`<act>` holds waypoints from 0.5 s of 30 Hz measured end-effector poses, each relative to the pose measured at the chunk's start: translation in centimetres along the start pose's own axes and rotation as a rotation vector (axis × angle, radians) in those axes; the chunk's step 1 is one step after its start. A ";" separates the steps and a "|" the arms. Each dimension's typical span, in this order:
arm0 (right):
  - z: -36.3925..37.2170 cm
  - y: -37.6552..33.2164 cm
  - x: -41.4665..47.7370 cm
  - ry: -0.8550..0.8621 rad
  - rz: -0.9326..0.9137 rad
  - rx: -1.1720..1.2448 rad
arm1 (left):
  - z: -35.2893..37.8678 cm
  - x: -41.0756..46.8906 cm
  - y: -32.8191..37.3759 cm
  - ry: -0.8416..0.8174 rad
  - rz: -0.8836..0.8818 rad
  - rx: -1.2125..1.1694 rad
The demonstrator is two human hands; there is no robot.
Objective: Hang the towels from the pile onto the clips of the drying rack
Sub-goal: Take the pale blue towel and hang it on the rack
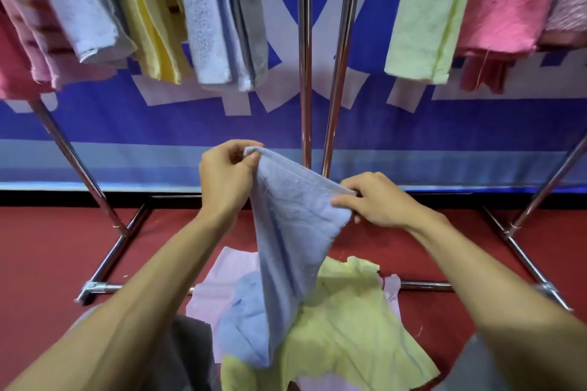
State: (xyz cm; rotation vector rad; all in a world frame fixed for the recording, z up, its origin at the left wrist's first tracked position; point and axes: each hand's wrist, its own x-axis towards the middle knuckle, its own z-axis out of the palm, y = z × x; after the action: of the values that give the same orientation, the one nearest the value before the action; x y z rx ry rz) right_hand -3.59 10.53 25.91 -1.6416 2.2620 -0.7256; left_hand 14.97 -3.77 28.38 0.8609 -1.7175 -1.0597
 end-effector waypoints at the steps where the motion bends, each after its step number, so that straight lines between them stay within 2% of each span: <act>1: -0.3 0.0 -0.1 0.050 0.010 0.038 | -0.1 0.3 0.1 0.041 -0.008 0.012; 4: -1.2 0.2 0.1 0.276 0.004 0.129 | -0.5 0.5 0.2 0.080 0.040 0.138; 7: -1.7 0.3 0.4 0.461 0.006 0.283 | -0.6 0.0 0.0 0.022 0.138 0.277; 12: -1.8 -1.2 1.7 0.671 0.046 0.685 | 0.2 -0.7 -0.4 -0.100 0.236 0.350; 15: -1.9 -2.9 1.7 0.736 0.060 0.703 | 0.0 -0.9 -0.2 -0.050 0.188 0.296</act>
State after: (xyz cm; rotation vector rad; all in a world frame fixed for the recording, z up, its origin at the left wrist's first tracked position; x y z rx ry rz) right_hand -2.74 8.67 29.18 -1.0447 2.0153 -2.0736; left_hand 15.25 -3.06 27.88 0.8394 -1.9867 -0.7183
